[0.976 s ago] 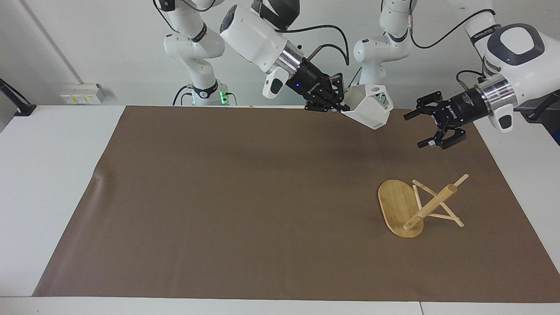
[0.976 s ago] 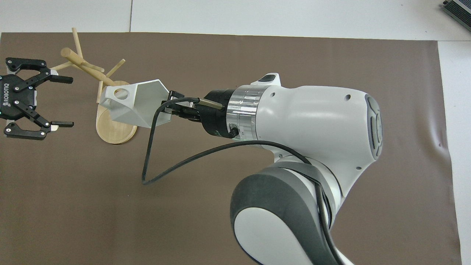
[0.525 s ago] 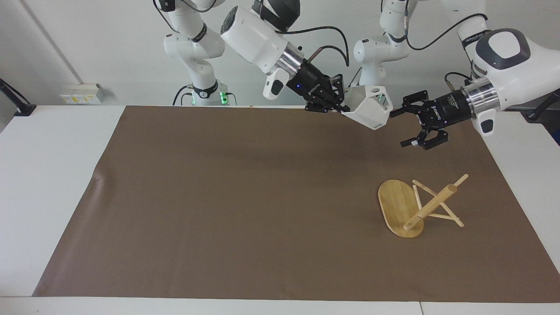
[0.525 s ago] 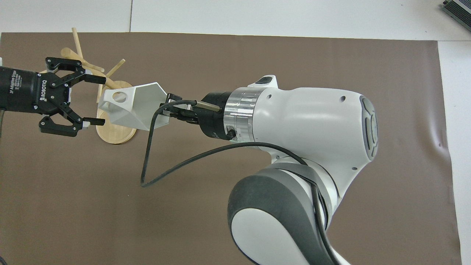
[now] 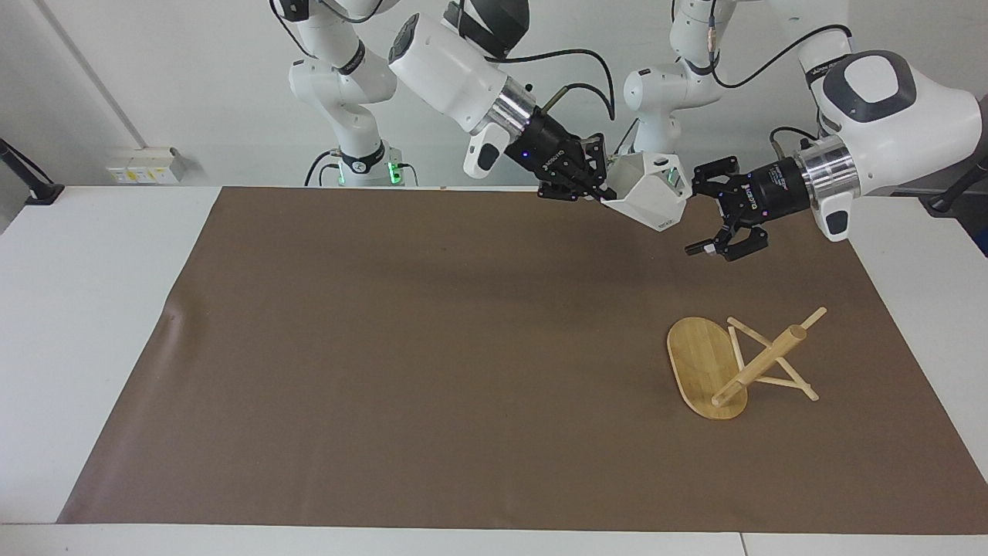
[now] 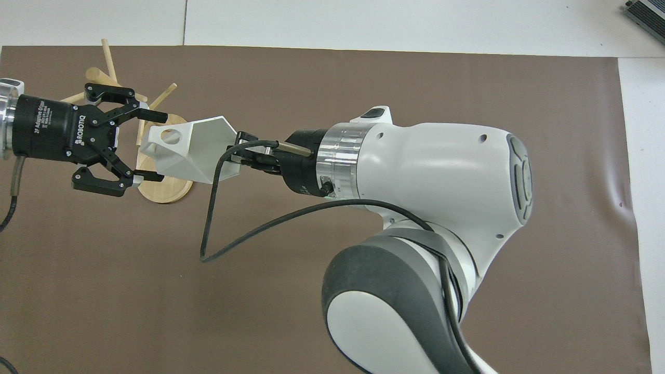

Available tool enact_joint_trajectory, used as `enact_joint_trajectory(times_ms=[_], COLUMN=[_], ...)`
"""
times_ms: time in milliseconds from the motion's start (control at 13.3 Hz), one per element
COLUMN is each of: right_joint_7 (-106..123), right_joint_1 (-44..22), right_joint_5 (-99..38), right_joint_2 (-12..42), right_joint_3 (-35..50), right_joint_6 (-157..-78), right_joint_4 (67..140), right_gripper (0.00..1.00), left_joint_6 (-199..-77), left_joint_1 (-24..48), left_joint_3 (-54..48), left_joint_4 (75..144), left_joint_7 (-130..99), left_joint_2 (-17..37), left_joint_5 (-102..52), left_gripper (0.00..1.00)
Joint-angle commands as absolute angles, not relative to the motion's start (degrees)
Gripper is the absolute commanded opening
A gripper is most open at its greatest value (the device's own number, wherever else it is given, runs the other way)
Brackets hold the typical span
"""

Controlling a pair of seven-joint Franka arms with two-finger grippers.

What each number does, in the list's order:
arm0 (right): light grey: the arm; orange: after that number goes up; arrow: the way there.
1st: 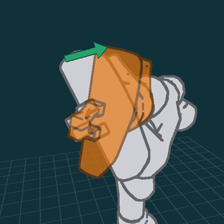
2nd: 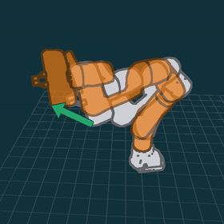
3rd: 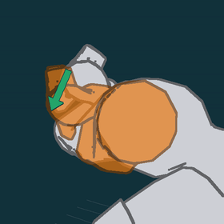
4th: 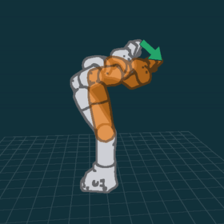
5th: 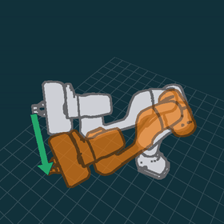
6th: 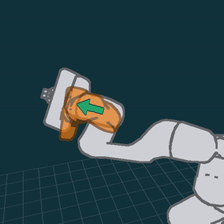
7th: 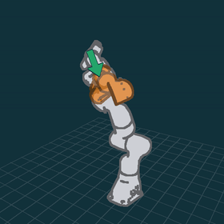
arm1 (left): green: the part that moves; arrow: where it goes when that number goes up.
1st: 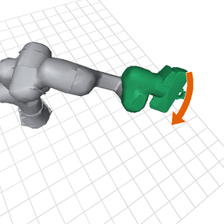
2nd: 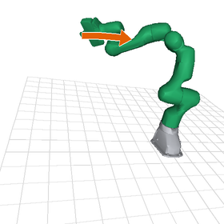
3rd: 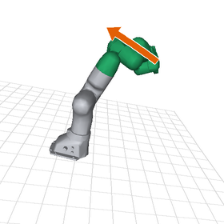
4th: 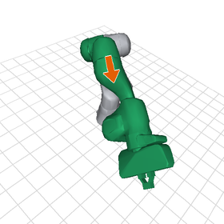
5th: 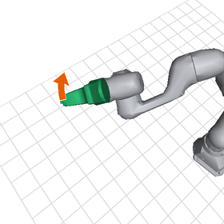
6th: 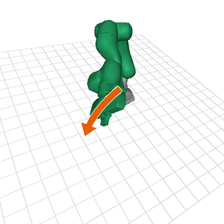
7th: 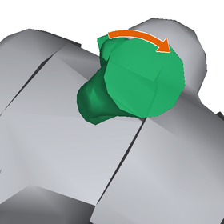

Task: Hang cup on rack
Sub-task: 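Close the left gripper on the white cup held by the right gripper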

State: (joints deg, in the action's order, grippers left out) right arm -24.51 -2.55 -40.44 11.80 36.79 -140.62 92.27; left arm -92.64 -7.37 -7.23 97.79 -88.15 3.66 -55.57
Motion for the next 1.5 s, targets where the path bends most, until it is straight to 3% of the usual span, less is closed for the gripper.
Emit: enact_joint_trajectory(times_ms=[0,1426], right_joint_7=[-25.05,-25.05], right_joint_1=[-2.11,-3.25], right_joint_5=[-41.75,-41.66], right_joint_2=[11.78,12.83], right_joint_3=[37.79,37.79], right_joint_6=[-142.21,-144.23], right_joint_4=[92.81,92.81], right_gripper=[0.0,0.0], left_joint_6=[-93.25,-89.29], left_joint_1=[-5.98,-6.5], left_joint_3=[-7.56,-7.73], left_joint_4=[97.29,100.28], left_joint_7=[-90.35,-85.78], left_joint_2=[3.17,0.0], left_joint_5=[-56.78,-55.9], left_gripper=[1.0,1.0])
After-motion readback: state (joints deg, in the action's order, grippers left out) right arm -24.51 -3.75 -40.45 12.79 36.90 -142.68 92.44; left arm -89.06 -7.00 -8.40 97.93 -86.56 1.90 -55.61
